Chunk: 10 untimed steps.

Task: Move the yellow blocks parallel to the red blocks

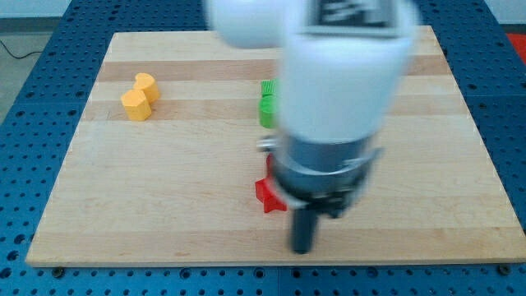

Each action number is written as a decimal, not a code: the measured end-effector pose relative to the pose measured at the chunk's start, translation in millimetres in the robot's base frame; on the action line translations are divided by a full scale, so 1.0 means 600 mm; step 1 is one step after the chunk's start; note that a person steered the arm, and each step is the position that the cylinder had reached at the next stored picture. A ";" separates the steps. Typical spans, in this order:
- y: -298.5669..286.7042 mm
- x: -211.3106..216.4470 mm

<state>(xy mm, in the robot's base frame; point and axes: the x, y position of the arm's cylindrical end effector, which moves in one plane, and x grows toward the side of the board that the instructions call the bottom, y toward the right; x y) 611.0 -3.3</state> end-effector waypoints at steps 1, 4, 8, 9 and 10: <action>-0.210 -0.003; -0.502 -0.310; -0.347 -0.542; -0.347 -0.511; -0.359 -0.485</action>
<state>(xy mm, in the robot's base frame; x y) 320.1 -218.8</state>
